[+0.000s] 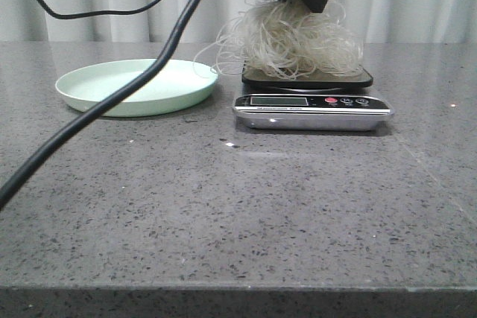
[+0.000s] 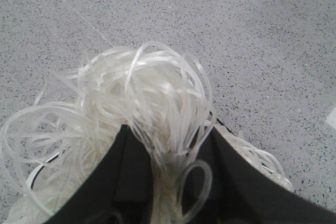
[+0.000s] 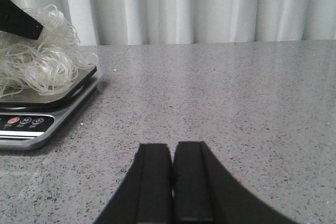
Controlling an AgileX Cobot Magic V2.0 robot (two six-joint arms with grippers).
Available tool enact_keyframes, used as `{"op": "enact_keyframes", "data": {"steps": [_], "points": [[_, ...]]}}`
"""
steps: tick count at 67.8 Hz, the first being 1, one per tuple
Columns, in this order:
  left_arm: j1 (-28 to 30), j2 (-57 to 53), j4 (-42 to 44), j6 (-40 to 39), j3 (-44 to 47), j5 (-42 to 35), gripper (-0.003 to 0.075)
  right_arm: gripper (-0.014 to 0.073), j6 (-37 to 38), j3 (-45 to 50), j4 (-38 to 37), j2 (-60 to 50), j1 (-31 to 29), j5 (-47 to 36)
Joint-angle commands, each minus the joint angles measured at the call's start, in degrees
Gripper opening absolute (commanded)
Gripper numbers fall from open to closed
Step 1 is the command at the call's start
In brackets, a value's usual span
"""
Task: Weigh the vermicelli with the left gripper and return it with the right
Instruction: 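Lower the vermicelli onto the scale platform and open the left gripper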
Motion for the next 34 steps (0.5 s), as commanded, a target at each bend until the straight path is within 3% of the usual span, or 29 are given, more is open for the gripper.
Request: {"op": "enact_keyframes", "data": {"steps": [1, 9, 22, 28, 34], "points": [[-0.5, -3.1, -1.5, -0.1, -1.8, -0.9, 0.0141, 0.0151, 0.0, -0.5, -0.2, -0.9, -0.2, -4.2], [-0.5, -3.4, -1.7, -0.1, -2.4, -0.8, 0.0209, 0.0151, 0.0, -0.5, -0.2, -0.9, -0.2, -4.2], [-0.5, -3.4, -1.7, -0.1, -5.1, 0.5, 0.0451, 0.0151, 0.0, -0.5, -0.2, -0.9, -0.2, -4.2], [-0.5, -3.4, -1.7, -0.1, -6.5, 2.0, 0.0501, 0.0151, 0.0, -0.5, -0.2, -0.9, -0.2, -4.2], [-0.5, -3.6, -1.7, -0.1, -8.3, 4.2, 0.0505, 0.0151, 0.0, -0.5, -0.2, -0.9, -0.2, -4.2]]}}
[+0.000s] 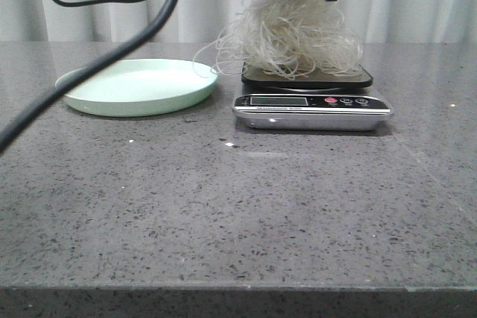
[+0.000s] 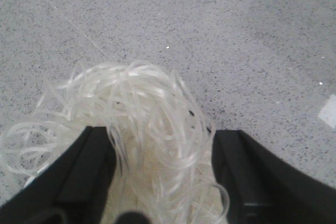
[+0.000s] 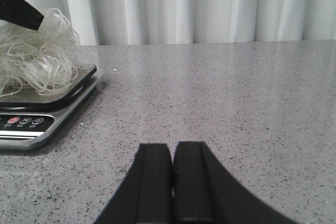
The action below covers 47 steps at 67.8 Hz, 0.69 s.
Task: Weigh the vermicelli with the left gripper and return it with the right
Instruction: 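Lower the vermicelli onto the scale platform and open the left gripper, then withdraw the left gripper upward away from the scale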
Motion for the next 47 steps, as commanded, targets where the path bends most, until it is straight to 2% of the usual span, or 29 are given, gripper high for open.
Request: {"op": "enact_keyframes", "data": {"steps": [1, 25, 37, 47], "points": [[-0.5, -3.6, -1.6, -0.1, -4.0, -0.2, 0.0505, 0.0151, 0.0, -0.5, -0.2, -0.9, -0.2, -4.2], [3.8, -11.7, -1.0, -0.9, -5.9, 4.1, 0.0505, 0.0151, 0.0, -0.5, -0.2, -0.9, -0.2, -4.2], [10.2, -17.8, -1.0, -1.3, -5.7, 11.9, 0.0501, 0.0151, 0.0, -0.5, -0.2, -0.9, -0.2, -4.2], [17.5, -23.3, -0.7, -2.2, -2.7, 15.3, 0.0417, 0.0151, 0.0, -0.5, -0.2, -0.9, -0.2, -4.2]]}}
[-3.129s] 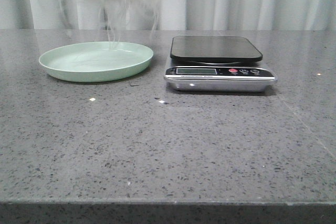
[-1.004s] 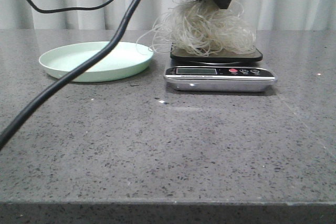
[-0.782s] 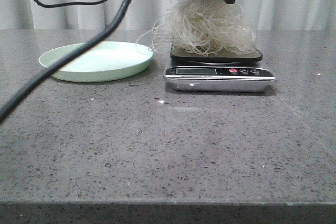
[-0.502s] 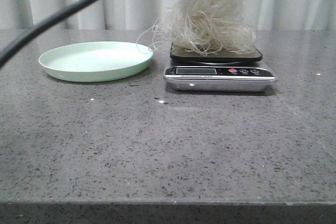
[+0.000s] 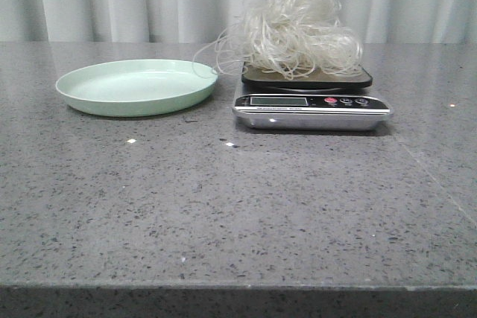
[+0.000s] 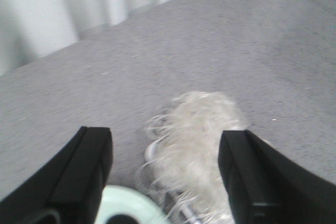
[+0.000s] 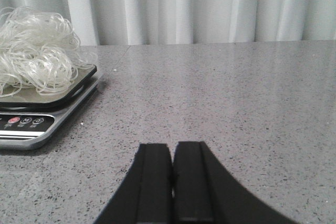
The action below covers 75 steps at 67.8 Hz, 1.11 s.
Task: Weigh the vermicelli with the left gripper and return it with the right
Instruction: 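Withdraw the left gripper upward away from the scale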
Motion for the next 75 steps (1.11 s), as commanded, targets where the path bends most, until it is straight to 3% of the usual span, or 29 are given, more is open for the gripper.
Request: {"op": "enact_keyframes", "data": {"steps": [1, 15, 27, 43, 62, 75], "points": [[4.5, -6.7, -0.9, -0.9, 0.9, -0.7, 0.0411, 0.0151, 0.0, -0.5, -0.2, -0.9, -0.2, -4.2], [12.4, -17.1, 1.7, -0.9, 13.1, -4.3, 0.0271, 0.0151, 0.0, -0.5, -0.2, -0.9, -0.2, -4.2], [17.4, -27.6, 4.4, -0.9, 27.8, -12.7, 0.013, 0.0151, 0.0, -0.5, -0.2, -0.9, -0.2, -4.2], [19.6, -42.4, 10.4, -0.9, 50.6, -25.4, 0.014, 0.0151, 0.0, -0.5, -0.2, -0.9, -0.2, -4.7], [19.6, -60.0, 11.6, -0.9, 76.3, -43.5, 0.014, 0.0151, 0.0, -0.5, -0.2, -0.9, -0.2, -5.3], [19.6, -70.1, 11.1, -0.9, 85.2, -45.8, 0.014, 0.0151, 0.0, -0.5, -0.2, -0.9, -0.2, -5.4]]}}
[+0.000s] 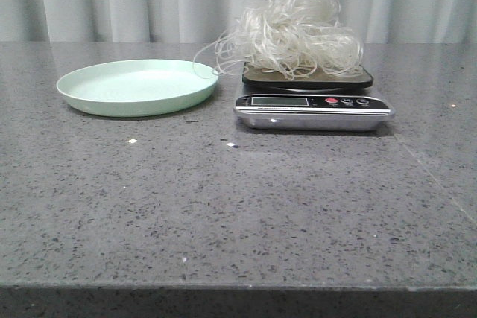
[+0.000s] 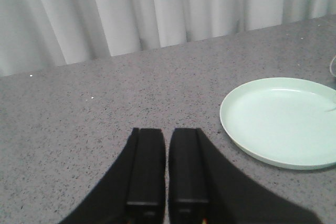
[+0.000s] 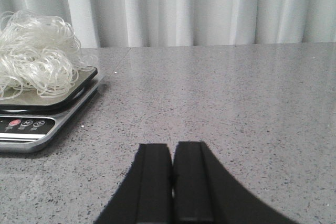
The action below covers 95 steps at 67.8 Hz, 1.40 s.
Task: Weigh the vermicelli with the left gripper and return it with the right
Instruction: 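Withdraw the left gripper upward away from the scale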
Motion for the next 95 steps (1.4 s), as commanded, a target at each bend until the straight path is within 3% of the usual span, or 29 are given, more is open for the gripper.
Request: {"op": "enact_keyframes", "data": {"steps": [1, 32, 48, 64, 74, 82, 95], "points": [[0.0, -4.2, -0.8, -0.7, 1.8, -5.6, 0.014, 0.0151, 0.0, -0.5, -0.2, -0.9, -0.2, -5.0], [0.0, -13.3, -2.6, -0.7, 8.0, -9.0, 0.0137, 0.0151, 0.0, -3.7, -0.2, -0.9, -0.2, -7.0], [0.0, -13.3, -2.6, -0.7, 8.0, -9.0, 0.0137, 0.0151, 0.0, -17.1, -0.2, 2.5, -0.2, -7.1], [0.0, -13.3, -2.6, -0.7, 8.0, -9.0, 0.0137, 0.016, 0.0, -36.4, -0.2, 19.4, -0.2, -4.5], [0.0, -13.3, -2.6, -0.7, 8.0, -9.0, 0.0137, 0.0249, 0.0, -49.7, -0.2, 31.3, -0.2, 0.5], [0.0, -13.3, -2.6, -0.7, 8.0, -8.9, 0.0137, 0.0369, 0.0, -59.7, 0.4, 40.5, -0.1, 8.5], [0.0, -13.3, -2.6, -0.7, 8.1, -8.9, 0.0137, 0.0524, 0.0, -73.3, 12.2, 54.6, 0.1, 18.0]]}}
